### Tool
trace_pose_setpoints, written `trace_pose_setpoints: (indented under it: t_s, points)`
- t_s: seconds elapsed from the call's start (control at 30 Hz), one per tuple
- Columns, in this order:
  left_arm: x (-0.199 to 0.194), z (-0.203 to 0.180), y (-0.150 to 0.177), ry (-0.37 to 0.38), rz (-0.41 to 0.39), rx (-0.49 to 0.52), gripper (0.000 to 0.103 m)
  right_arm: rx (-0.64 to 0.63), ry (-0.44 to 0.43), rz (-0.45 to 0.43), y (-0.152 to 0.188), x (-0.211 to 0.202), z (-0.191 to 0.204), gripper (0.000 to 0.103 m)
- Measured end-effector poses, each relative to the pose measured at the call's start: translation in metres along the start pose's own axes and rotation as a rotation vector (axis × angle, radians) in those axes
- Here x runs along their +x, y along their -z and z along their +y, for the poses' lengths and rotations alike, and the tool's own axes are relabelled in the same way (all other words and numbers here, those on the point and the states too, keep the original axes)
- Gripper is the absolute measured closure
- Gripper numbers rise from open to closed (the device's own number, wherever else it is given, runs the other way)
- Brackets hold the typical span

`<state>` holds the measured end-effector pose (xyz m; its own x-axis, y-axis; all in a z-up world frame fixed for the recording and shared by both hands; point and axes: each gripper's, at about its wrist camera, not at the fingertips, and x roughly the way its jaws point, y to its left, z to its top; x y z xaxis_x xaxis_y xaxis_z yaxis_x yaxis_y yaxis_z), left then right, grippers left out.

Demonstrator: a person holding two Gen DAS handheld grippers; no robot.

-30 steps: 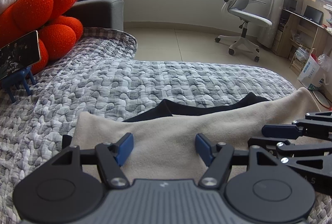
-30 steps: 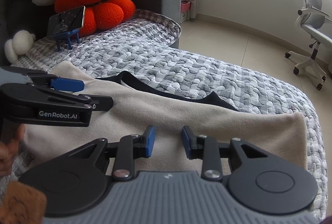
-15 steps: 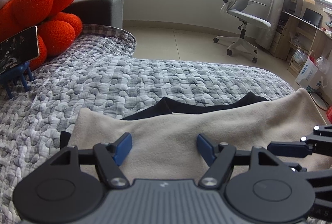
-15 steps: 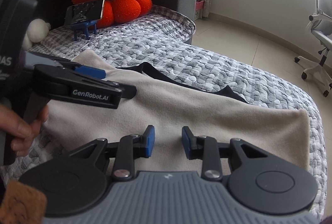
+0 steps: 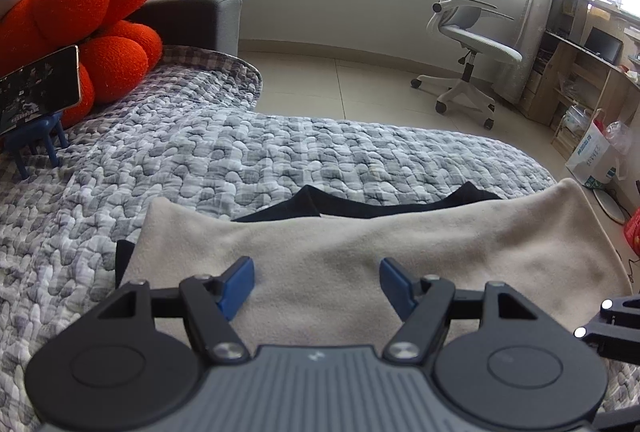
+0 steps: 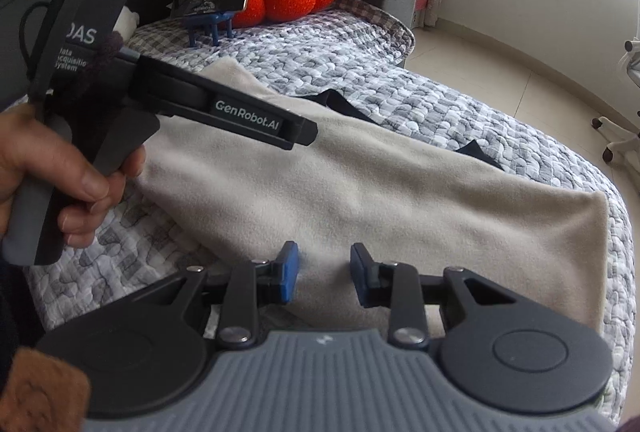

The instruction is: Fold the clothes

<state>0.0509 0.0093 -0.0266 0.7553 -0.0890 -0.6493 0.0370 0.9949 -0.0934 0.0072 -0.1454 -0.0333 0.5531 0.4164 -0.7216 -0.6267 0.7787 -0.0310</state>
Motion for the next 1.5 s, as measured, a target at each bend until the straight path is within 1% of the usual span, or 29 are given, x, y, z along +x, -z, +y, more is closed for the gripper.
trace_pose_setpoints:
  t_s: [0.07,0.17,0.23,0.37,0.53,0.67,0.8,0.87,1.1,1.2,1.37,1.5]
  points:
    - [-0.001,-0.001,0.001,0.000,0.000,0.002,0.032,-0.019,0.008,0.006,0.001,0.001,0.004,0.069]
    - [-0.002,-0.002,0.002,0.001,0.000,0.006,0.032,-0.001,-0.004,0.000,0.002,-0.003,0.002,0.069]
    - [-0.003,-0.003,0.003,0.001,0.000,0.009,0.032,-0.002,0.002,0.010,0.003,-0.001,0.002,0.069]
    - [-0.005,-0.004,0.004,0.002,0.000,0.011,0.032,-0.007,-0.007,0.000,0.004,-0.006,0.003,0.069]
    - [-0.007,-0.003,0.003,0.008,-0.006,0.000,0.033,-0.027,0.010,0.010,0.006,-0.002,0.006,0.070]
    - [-0.009,-0.002,0.002,0.013,-0.010,-0.010,0.033,-0.006,0.002,-0.003,0.006,-0.007,0.003,0.070]
    - [-0.011,-0.001,0.001,0.017,-0.014,-0.019,0.033,-0.018,0.006,0.005,0.008,-0.005,0.004,0.070]
    - [-0.011,-0.001,0.001,0.020,-0.017,-0.024,0.033,0.004,-0.002,-0.004,0.008,-0.010,0.001,0.070]
    - [-0.012,-0.020,0.004,0.047,-0.023,0.048,0.033,0.040,-0.007,-0.008,0.013,-0.018,-0.006,0.070]
    - [-0.007,-0.033,0.006,0.053,-0.010,0.089,0.033,0.063,-0.001,-0.012,0.015,-0.022,-0.011,0.070]
    - [0.003,-0.047,0.005,0.028,0.002,0.117,0.033,0.100,0.005,-0.009,0.018,-0.024,-0.021,0.070]
    - [0.012,-0.055,0.003,-0.023,0.006,0.153,0.032,0.100,0.003,-0.007,0.021,-0.024,-0.022,0.070]
